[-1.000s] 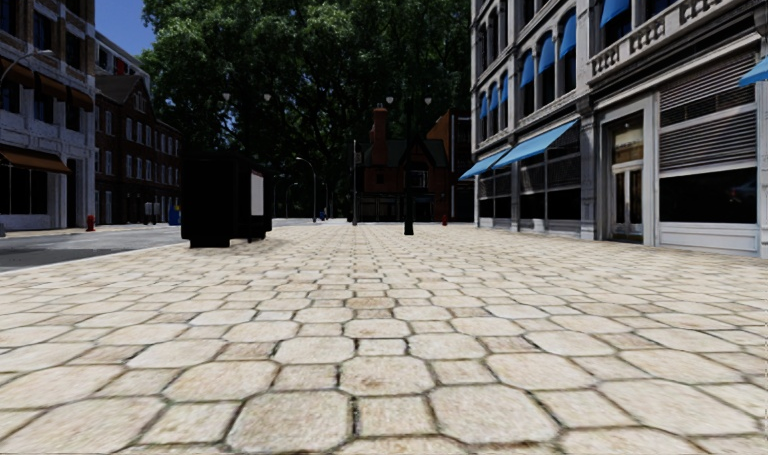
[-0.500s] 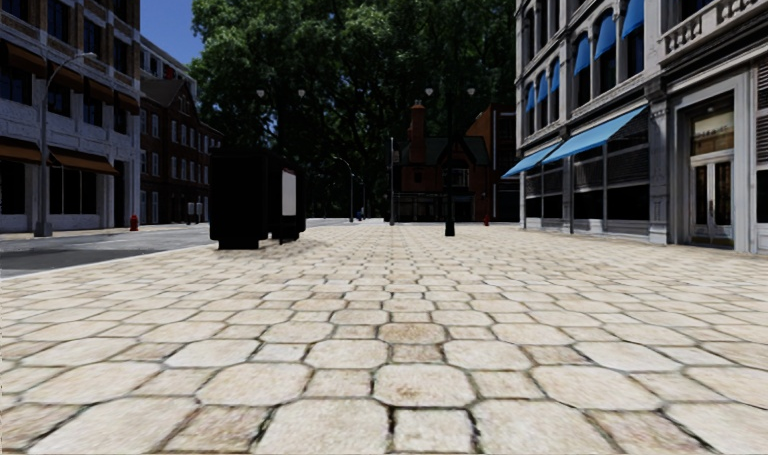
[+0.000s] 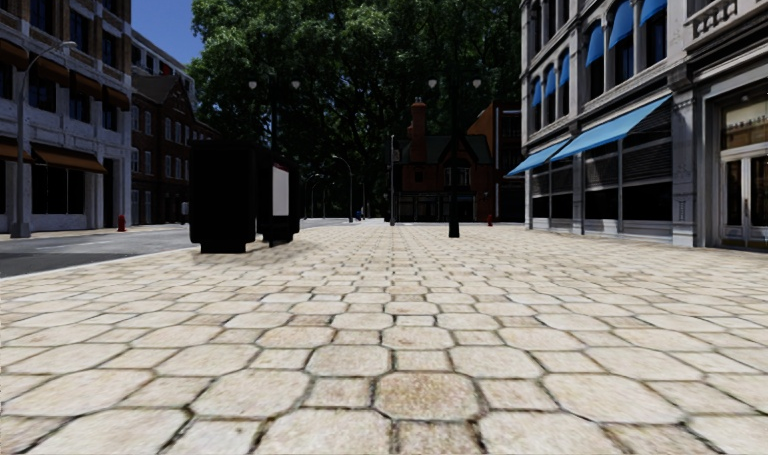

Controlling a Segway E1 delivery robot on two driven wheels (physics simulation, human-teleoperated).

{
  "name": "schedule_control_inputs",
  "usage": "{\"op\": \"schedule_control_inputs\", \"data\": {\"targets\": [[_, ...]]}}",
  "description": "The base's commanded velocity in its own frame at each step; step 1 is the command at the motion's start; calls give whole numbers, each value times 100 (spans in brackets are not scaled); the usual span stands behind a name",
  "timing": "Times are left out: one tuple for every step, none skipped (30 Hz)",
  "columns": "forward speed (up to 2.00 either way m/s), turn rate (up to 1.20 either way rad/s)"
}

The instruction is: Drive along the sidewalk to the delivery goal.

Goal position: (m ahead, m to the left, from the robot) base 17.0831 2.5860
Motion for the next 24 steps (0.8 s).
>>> {"op": "schedule_control_inputs", "data": {"targets": [[176, 0], [176, 0], [176, 0], [176, 0], [176, 0], [176, 0], [176, 0], [176, 0], [176, 0], [176, 0], [176, 0], [176, 0], [176, 0], [176, 0], [176, 0], [176, 0], [176, 0], [176, 0], [176, 0], [176, 0], [176, 0], [176, 0], [176, 0], [176, 0]]}}
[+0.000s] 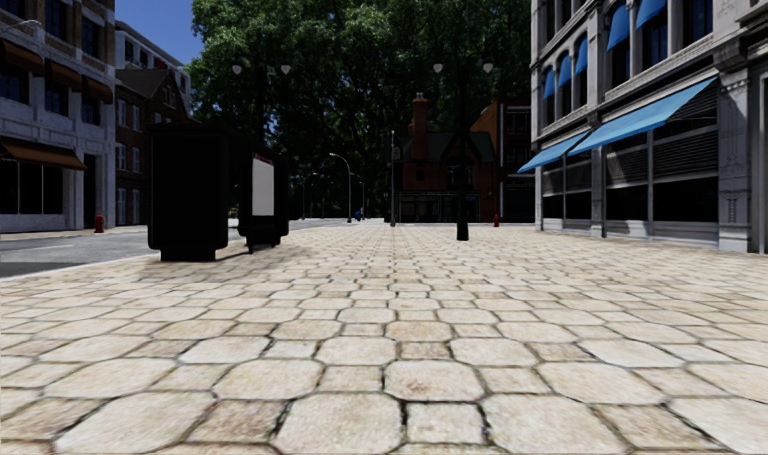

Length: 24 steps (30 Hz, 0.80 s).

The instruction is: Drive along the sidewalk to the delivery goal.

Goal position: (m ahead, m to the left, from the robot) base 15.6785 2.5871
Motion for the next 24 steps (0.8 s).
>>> {"op": "schedule_control_inputs", "data": {"targets": [[176, 0], [176, 0], [176, 0], [176, 0], [176, 0], [176, 0], [176, 0], [176, 0], [176, 0], [176, 0], [176, 0], [176, 0], [176, 0], [176, 0], [176, 0], [176, 0], [176, 0], [176, 0], [176, 0], [176, 0], [176, 0], [176, 0], [176, 0], [176, 0]]}}
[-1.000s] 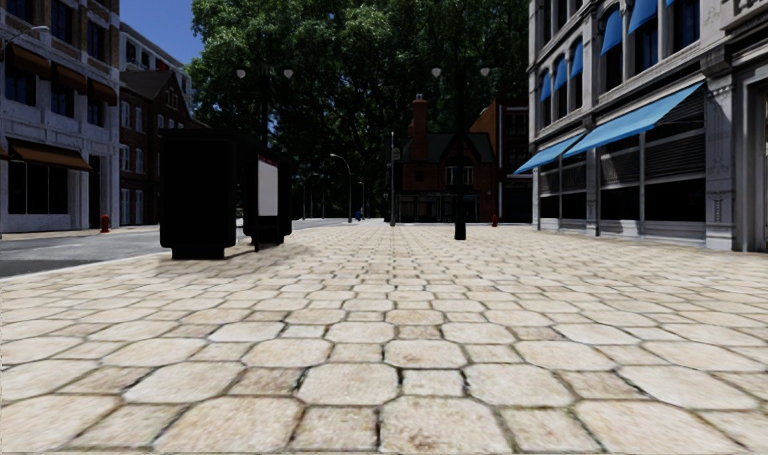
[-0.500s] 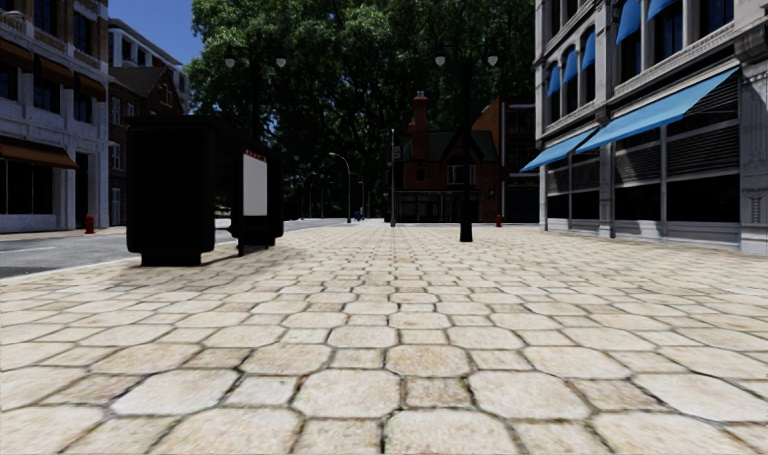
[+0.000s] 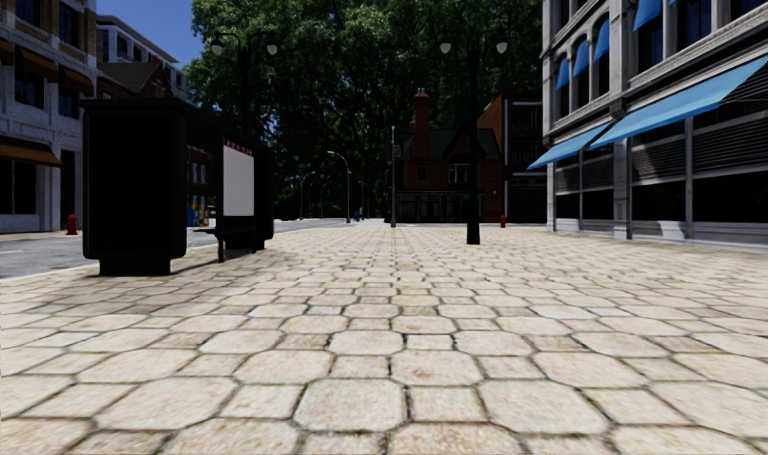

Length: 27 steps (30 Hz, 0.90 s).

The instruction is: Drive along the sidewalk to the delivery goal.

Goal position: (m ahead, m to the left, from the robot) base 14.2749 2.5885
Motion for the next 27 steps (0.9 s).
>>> {"op": "schedule_control_inputs", "data": {"targets": [[176, 0], [176, 0], [176, 0], [176, 0], [176, 0], [176, 0], [176, 0], [176, 0], [176, 0], [176, 0], [176, 0], [176, 0], [176, 0], [176, 0], [176, 0], [176, 0], [176, 0], [176, 0], [176, 0], [176, 0], [176, 0], [176, 0], [176, 0], [176, 0], [176, 0], [176, 0], [176, 0]]}}
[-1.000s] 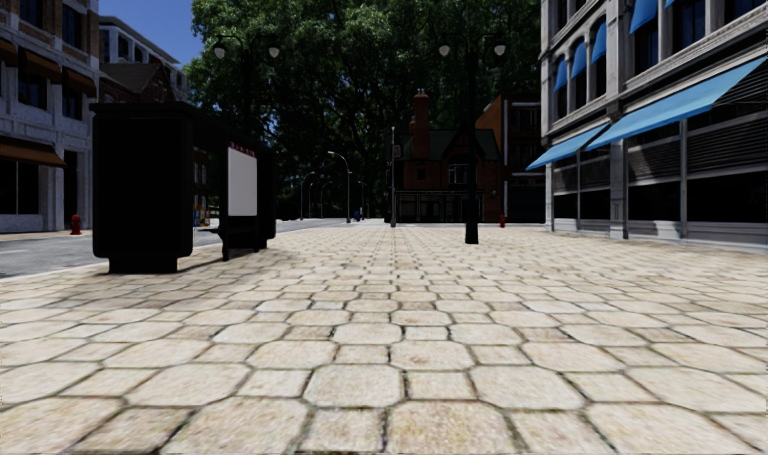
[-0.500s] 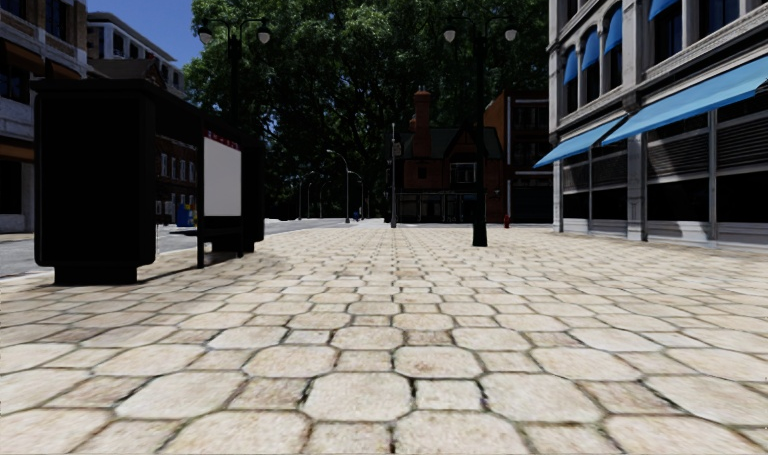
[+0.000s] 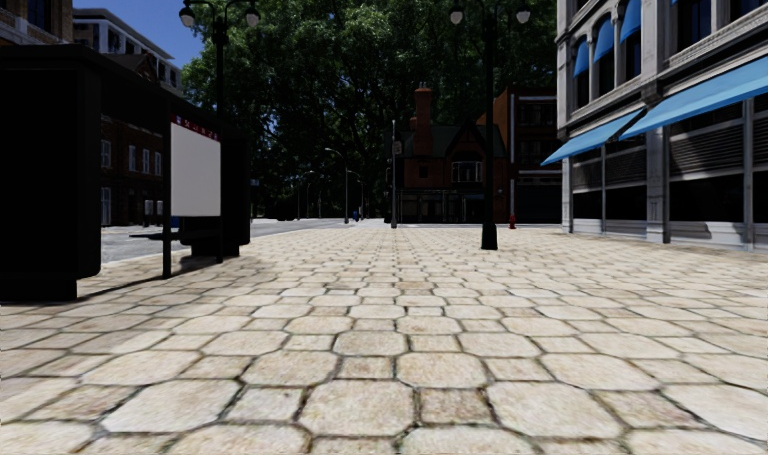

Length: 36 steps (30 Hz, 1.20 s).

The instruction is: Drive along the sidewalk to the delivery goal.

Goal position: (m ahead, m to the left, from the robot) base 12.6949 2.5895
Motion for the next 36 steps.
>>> {"op": "schedule_control_inputs", "data": {"targets": [[176, 0], [176, 0], [176, 0], [176, 0], [176, 0], [176, 0], [176, 0], [176, 0], [176, 0], [176, 0], [176, 0], [176, 0], [176, 0], [176, 0], [176, 0], [176, 0], [176, 0], [176, 0], [176, 0], [176, 0], [176, 0], [176, 0], [176, 0], [176, 0], [176, 0], [176, 0], [176, 0], [176, 0], [176, 0], [176, 0], [176, 0], [176, 0], [176, 0], [176, 0], [176, 0], [176, 0]]}}
